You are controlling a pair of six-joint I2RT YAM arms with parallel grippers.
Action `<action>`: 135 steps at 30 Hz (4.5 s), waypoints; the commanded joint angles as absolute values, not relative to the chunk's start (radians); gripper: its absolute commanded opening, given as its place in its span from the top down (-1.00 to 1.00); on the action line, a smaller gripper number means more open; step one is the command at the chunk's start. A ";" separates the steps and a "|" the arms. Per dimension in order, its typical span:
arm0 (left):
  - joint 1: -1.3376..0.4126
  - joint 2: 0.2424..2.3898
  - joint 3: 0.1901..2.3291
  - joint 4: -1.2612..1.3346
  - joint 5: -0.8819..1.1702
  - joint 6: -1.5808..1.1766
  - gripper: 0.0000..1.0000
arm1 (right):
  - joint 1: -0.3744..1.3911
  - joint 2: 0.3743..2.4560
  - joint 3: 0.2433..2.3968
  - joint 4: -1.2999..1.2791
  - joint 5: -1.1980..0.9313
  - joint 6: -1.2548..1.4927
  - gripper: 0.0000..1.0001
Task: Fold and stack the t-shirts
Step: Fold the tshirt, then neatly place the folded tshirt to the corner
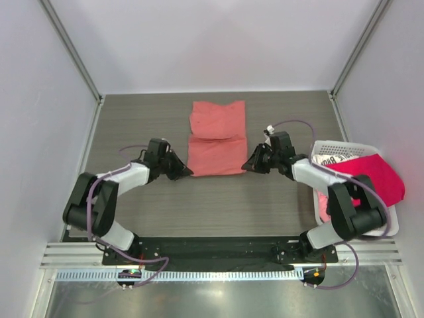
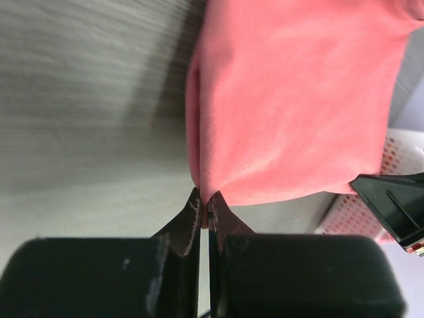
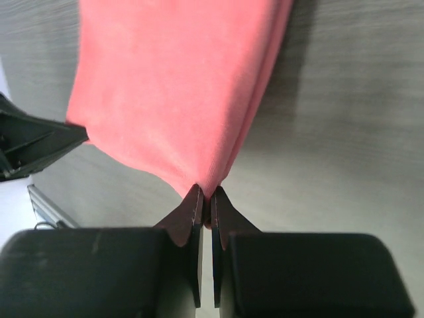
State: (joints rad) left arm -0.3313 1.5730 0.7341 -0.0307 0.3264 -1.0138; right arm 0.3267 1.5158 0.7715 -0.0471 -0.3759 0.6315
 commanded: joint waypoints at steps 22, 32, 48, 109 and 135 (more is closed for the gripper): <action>-0.426 0.991 0.750 -0.387 0.373 -1.058 1.00 | 0.371 0.808 0.676 -0.489 -0.262 0.681 0.98; -0.425 1.173 0.893 -0.344 0.350 -1.043 1.00 | 0.370 0.912 0.807 -0.508 -0.085 0.646 0.97; -0.350 1.630 1.290 -0.348 0.295 -0.977 1.00 | 0.285 1.403 1.140 -0.390 0.026 0.535 0.97; -0.249 2.036 1.431 -0.489 0.015 -0.755 1.00 | 0.210 1.580 0.996 -0.129 -0.207 0.511 0.08; 0.075 1.691 1.698 -1.020 -0.353 -0.700 -0.99 | 0.209 1.529 0.899 -0.015 -0.262 0.575 -0.07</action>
